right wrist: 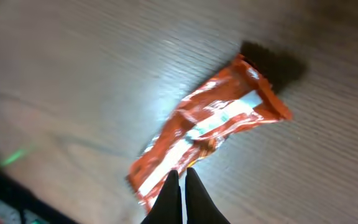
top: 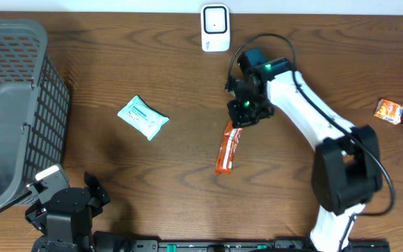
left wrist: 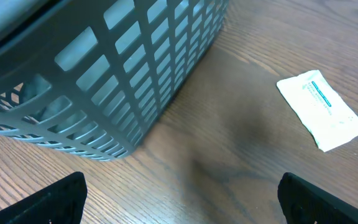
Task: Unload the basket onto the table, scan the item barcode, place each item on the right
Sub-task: 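Lift the red TOP bar with the right gripper and rotate it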
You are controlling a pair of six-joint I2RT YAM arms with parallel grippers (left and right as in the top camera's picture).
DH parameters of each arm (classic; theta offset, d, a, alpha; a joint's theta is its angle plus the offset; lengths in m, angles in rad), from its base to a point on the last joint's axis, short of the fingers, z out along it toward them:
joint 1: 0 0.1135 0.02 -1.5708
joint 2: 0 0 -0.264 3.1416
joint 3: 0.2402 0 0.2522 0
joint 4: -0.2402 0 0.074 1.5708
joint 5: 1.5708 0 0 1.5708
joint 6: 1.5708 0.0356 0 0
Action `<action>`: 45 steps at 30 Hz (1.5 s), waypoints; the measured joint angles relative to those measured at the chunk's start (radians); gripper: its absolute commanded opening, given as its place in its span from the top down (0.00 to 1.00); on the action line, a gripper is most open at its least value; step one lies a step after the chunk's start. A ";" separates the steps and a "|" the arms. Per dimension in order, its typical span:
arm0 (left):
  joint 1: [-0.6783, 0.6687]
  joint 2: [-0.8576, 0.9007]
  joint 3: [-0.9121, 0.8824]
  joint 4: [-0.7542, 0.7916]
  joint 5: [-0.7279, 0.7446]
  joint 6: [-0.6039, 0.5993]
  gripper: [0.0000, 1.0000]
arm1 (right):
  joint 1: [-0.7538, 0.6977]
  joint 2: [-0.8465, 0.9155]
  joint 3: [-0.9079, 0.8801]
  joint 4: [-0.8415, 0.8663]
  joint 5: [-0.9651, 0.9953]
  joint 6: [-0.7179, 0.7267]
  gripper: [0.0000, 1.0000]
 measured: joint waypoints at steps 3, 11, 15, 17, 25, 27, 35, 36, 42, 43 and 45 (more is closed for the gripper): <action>0.000 0.000 0.000 0.000 0.000 0.000 0.02 | 0.014 -0.023 -0.005 0.039 -0.008 -0.004 0.99; 0.000 0.000 0.000 0.000 0.000 0.000 0.02 | 0.068 0.042 -0.227 0.233 -0.005 0.018 0.99; 0.000 0.000 0.000 0.000 0.000 0.000 0.02 | 0.075 0.053 -0.265 0.231 -0.012 0.037 0.99; 0.000 0.000 0.000 0.000 0.000 0.000 0.02 | 0.075 0.053 -0.261 0.217 -0.018 0.039 0.99; 0.000 0.000 0.000 0.000 0.000 0.000 0.02 | 0.074 0.042 -0.156 0.074 -0.052 0.039 0.87; 0.000 0.000 0.000 0.000 0.000 0.000 0.02 | 0.074 0.020 -0.122 0.035 -0.058 0.042 0.17; 0.000 0.000 0.000 0.000 0.000 0.000 0.02 | 0.074 -0.023 -0.101 -0.032 -0.066 0.088 0.01; 0.000 0.000 0.000 0.000 0.000 0.000 0.02 | 0.074 -0.023 -0.101 -0.034 -0.061 0.111 0.01; 0.000 0.000 0.000 0.000 0.000 0.000 0.02 | 0.075 -0.024 -0.104 -0.024 -0.002 0.290 0.02; 0.000 0.000 0.000 0.000 0.000 0.000 0.02 | 0.075 -0.024 -0.110 -0.011 0.008 0.327 0.03; 0.000 0.000 0.000 0.000 0.000 0.000 0.02 | 0.075 -0.024 -0.130 0.005 0.030 0.398 0.05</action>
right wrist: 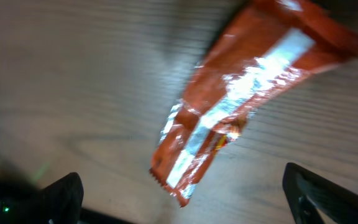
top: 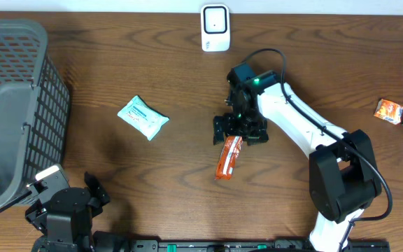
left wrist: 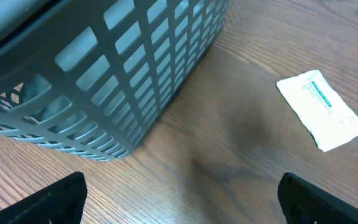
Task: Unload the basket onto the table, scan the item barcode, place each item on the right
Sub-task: 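Lift the red TOP bar with the right gripper and rotate it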
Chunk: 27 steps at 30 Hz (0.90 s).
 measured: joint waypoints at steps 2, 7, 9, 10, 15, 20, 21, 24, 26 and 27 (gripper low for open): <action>0.000 0.000 0.000 0.000 0.000 0.000 0.02 | 0.000 0.000 -0.040 0.015 0.026 0.082 0.09; 0.000 0.000 0.000 0.000 0.000 0.000 0.02 | 0.013 0.000 -0.178 0.094 0.061 0.241 0.21; 0.000 0.000 0.000 0.000 0.000 0.000 0.02 | 0.027 0.000 -0.235 0.142 0.061 0.286 0.21; 0.000 0.000 0.000 0.000 0.000 0.000 0.02 | 0.029 -0.001 -0.240 0.142 0.057 0.293 0.21; 0.000 0.000 0.000 0.000 0.000 0.000 0.02 | 0.049 -0.060 -0.305 0.282 0.040 0.341 0.23; 0.000 0.000 0.000 0.000 0.000 0.000 0.02 | 0.058 -0.092 -0.346 0.405 0.022 0.357 0.32; 0.000 0.000 0.000 0.000 0.000 0.000 0.02 | 0.058 -0.095 -0.354 0.420 0.020 0.359 0.37; 0.000 0.000 0.000 0.000 0.000 0.000 0.02 | 0.057 -0.099 -0.367 0.428 0.022 0.365 0.49; 0.000 0.000 0.000 0.000 0.000 0.000 0.02 | 0.057 -0.099 -0.370 0.430 0.022 0.367 0.59; 0.000 0.000 0.000 0.000 0.000 0.000 0.02 | 0.057 -0.099 -0.372 0.430 0.022 0.370 0.60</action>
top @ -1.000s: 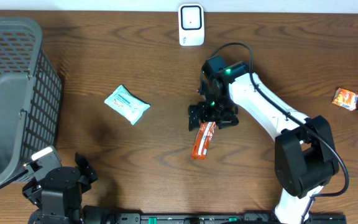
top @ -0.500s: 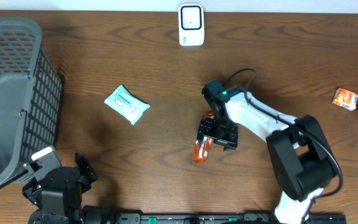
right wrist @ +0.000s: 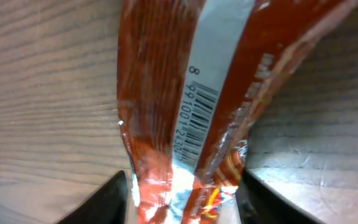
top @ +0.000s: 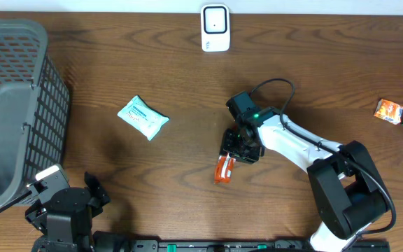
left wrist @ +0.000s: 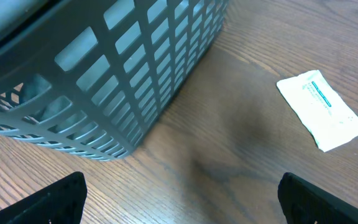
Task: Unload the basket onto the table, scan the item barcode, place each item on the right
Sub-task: 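Lift the red TOP bar with the right gripper and rotate it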
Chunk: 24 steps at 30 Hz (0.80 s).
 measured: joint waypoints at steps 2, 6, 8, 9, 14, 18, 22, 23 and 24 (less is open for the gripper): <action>0.000 0.000 0.000 0.000 0.000 0.000 0.02 | 0.000 0.001 -0.002 -0.002 0.001 0.000 0.70; 0.000 0.000 0.000 0.000 0.000 0.000 0.02 | 0.000 0.006 -0.008 -0.005 -0.010 0.001 0.99; 0.000 0.000 0.000 0.000 0.000 0.000 0.02 | 0.000 0.009 -0.008 -0.002 -0.015 0.000 0.99; 0.000 0.000 0.000 0.000 0.000 0.000 0.02 | 0.000 0.010 -0.008 0.000 -0.016 0.002 0.99; 0.000 0.000 0.000 0.000 0.000 0.000 0.02 | 0.000 0.009 -0.013 0.023 -0.026 -0.032 0.99; 0.000 0.000 0.000 0.000 0.000 0.000 0.02 | 0.000 0.007 -0.011 0.023 -0.032 -0.101 0.99; 0.000 0.000 0.000 0.000 0.000 0.000 0.02 | 0.001 -0.024 0.001 -0.076 -0.001 -0.199 0.98; 0.000 0.000 0.000 0.000 0.000 0.000 0.02 | 0.001 -0.046 0.001 -0.103 0.005 -0.228 0.98; 0.000 0.000 0.000 0.000 0.000 0.000 0.02 | 0.001 -0.077 0.002 -0.125 0.011 -0.260 0.99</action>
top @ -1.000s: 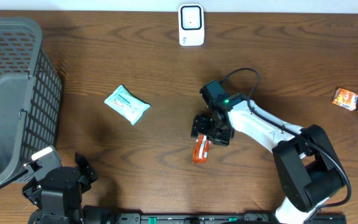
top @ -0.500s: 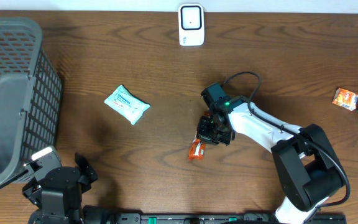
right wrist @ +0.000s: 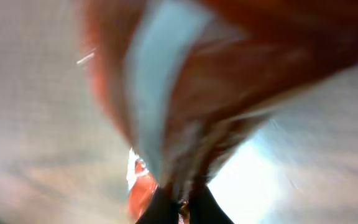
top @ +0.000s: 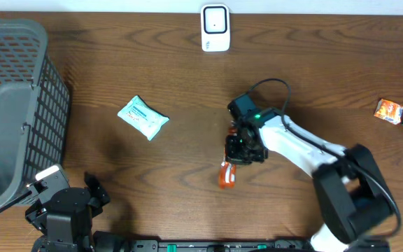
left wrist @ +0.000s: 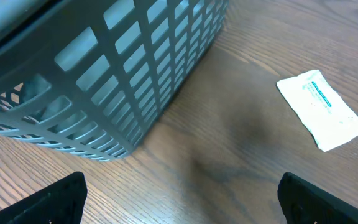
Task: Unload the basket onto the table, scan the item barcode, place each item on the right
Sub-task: 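Lift the red TOP bar with the right gripper and rotate it, then raise the TOP bar barcode up against the white scanner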
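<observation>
An orange snack wrapper with a silver strip lies or hangs near the table's middle, mostly hidden under my right gripper. In the right wrist view the wrapper fills the blurred frame, and my right gripper is shut on it, its dark fingers nearly touching. The white barcode scanner stands at the far edge. My left gripper stays open at the front left, with nothing between its fingers.
A grey mesh basket fills the left side, also close in the left wrist view. A white and teal packet lies left of centre. A small orange packet and a green item sit at the right edge.
My right gripper stood open astride the wrapper with the barcode showing; now it is shut on the wrapper. The wrapper's visible end has shifted slightly. The left arm has not moved.
My right gripper was first shut at the upper end of the wrapper lying on the table. Then it stood open over the wrapper, a little nearer. Then it was low with its fingers astride the wrapper, and now it grips it.
</observation>
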You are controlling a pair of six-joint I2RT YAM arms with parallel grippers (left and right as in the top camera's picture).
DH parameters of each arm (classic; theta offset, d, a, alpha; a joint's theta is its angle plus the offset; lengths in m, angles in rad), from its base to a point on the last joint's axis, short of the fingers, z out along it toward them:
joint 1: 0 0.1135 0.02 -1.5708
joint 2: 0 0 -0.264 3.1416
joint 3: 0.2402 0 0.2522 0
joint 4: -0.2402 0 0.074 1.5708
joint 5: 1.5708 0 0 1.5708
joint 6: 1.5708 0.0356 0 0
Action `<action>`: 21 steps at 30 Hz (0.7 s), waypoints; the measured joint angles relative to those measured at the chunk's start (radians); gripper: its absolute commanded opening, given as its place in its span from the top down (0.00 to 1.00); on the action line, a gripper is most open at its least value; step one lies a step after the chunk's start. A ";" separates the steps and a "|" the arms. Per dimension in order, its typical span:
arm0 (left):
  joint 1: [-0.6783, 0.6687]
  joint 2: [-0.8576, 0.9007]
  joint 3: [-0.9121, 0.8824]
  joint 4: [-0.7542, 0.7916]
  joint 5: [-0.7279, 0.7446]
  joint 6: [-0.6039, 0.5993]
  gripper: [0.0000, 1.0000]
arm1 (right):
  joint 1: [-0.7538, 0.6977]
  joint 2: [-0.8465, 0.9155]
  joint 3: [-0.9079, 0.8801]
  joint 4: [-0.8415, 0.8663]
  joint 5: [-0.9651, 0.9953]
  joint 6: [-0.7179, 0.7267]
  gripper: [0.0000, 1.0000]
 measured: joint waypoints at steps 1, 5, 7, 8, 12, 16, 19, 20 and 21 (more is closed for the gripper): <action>0.000 0.000 0.000 0.000 0.000 0.000 0.02 | 0.000 -0.042 0.001 -0.016 0.003 -0.035 0.98; 0.000 0.000 0.000 0.000 0.000 0.000 0.02 | 0.000 -0.212 0.024 -0.045 -0.005 -0.134 0.98; 0.000 0.000 0.000 0.000 0.000 0.000 0.02 | 0.000 -0.277 0.035 -0.052 -0.023 -0.175 0.98; 0.000 0.000 0.000 0.000 0.000 0.000 0.02 | 0.000 -0.300 0.040 -0.058 -0.032 -0.195 0.98; 0.000 0.000 0.000 0.000 0.000 0.000 0.02 | 0.000 -0.313 0.040 -0.076 -0.047 -0.264 0.98; 0.000 0.000 0.000 0.000 0.000 0.000 0.02 | 0.000 -0.306 0.040 -0.074 -0.049 -0.338 0.99; 0.000 0.000 0.000 0.000 0.000 0.000 0.02 | -0.001 -0.306 0.040 -0.076 -0.050 -0.373 0.99; 0.000 0.000 0.000 0.000 0.000 0.000 0.02 | -0.001 -0.306 0.040 -0.076 -0.054 -0.386 0.99; 0.000 0.000 0.000 0.000 0.000 0.000 0.02 | -0.001 -0.306 0.040 -0.075 -0.063 -0.406 0.99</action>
